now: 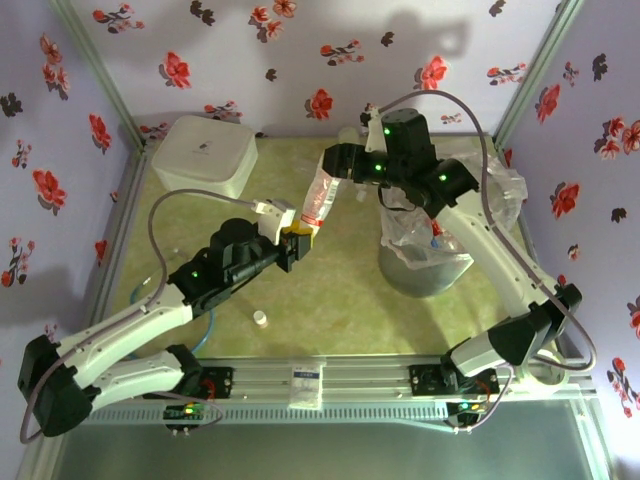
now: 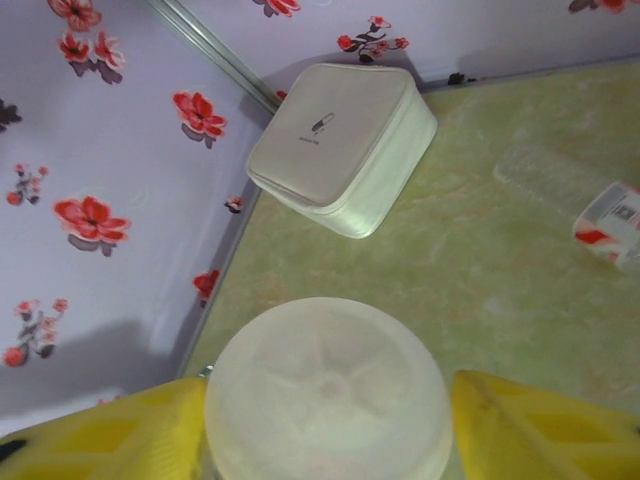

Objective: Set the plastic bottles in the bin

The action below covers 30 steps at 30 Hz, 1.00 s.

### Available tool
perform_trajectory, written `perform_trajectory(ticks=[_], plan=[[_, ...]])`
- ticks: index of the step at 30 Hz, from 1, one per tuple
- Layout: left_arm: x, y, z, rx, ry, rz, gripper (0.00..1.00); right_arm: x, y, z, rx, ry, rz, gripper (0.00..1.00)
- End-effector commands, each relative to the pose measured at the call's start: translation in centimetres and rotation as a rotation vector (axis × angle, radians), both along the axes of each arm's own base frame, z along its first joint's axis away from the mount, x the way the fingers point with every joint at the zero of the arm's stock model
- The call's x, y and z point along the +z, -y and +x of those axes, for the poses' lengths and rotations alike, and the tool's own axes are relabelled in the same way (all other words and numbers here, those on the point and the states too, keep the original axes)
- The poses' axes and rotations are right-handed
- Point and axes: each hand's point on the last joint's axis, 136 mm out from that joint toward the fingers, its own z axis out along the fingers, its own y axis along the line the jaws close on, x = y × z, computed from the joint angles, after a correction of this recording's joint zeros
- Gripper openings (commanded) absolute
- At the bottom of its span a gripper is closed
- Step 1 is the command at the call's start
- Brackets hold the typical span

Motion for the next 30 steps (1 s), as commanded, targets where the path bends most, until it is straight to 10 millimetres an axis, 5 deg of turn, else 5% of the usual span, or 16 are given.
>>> perform_trajectory(ticks=[1, 10, 15, 18, 24, 30], plan=[[0.9, 0.6, 0.0, -0.020, 0.038, -0.020, 0.32, 0.5, -0.7, -0.2, 0.025, 0.006, 0.034, 0.60], [1.0, 0.4, 0.0, -0.014, 0.036, -0.025, 0.36, 0.8, -0.6, -0.2, 0.032, 0.031, 0.026, 0.46], [1.3, 0.0, -0.2, -0.004, 0.044, -0.037, 0.78, 3.7, 1.0, 0.2, -0.007, 0.140, 0.006, 0.45], [1.6, -0.7, -0.1, 0.022, 0.056, -0.044, 0.89, 7.1, 3.6, 0.5, -0.068, 0.239, -0.007, 0.44], [1.0, -1.8, 0.1, 0.069, 0.059, -0.029, 0.91, 13.4, 11.3, 0.0, -0.260, 0.411, -0.056, 0.43], [0.1, -1.8, 0.5, 0.083, 0.043, -0.007, 0.92, 15.4, 18.7, -1.8, -0.486, 0.506, -0.226, 0.41]])
